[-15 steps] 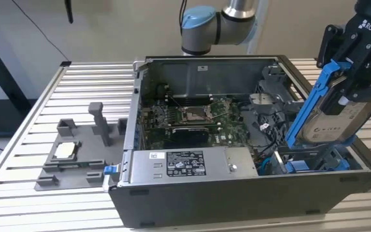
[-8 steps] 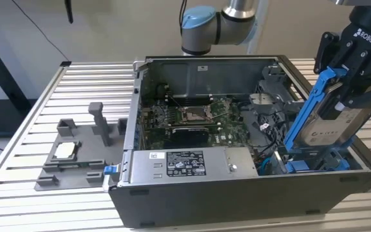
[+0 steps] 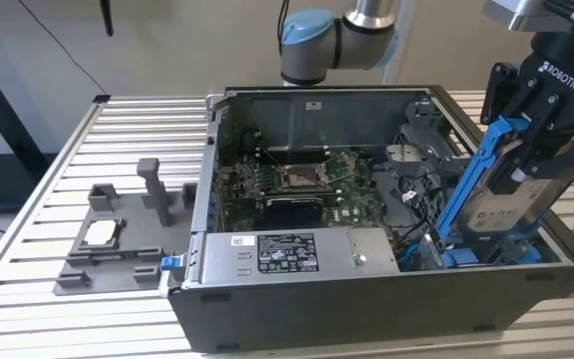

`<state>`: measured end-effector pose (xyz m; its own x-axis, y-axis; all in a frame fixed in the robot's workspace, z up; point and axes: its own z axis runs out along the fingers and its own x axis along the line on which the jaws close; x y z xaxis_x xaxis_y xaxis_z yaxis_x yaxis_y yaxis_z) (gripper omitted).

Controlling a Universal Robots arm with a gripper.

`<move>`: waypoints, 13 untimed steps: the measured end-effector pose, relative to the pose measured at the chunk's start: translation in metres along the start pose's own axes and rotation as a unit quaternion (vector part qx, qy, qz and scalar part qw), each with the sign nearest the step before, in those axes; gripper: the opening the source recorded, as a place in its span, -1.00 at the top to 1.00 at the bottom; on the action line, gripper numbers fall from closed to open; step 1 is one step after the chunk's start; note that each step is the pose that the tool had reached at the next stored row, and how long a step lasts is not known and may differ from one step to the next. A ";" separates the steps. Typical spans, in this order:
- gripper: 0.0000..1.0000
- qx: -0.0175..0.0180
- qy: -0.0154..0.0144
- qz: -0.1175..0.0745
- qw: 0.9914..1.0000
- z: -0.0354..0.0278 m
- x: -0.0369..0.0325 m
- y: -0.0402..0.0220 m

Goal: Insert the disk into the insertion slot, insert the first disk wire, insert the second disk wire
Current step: 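Insert the disk into the insertion slot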

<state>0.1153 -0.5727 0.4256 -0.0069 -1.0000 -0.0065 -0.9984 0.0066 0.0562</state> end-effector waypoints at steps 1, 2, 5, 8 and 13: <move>0.35 0.000 0.000 0.000 1.000 0.0009 -0.0001 -0.0001; 0.35 0.000 0.000 0.000 1.000 0.0018 -0.0001 -0.0001; 0.35 0.000 0.000 0.000 1.000 0.0044 -0.0001 -0.0003; 0.35 0.000 0.000 0.000 1.000 0.0078 -0.0001 -0.0004; 0.35 0.000 -0.001 0.000 1.000 0.0130 -0.0001 -0.0007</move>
<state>0.1153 -0.5725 0.4127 -0.0069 -0.9999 -0.0094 -0.9984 0.0064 0.0561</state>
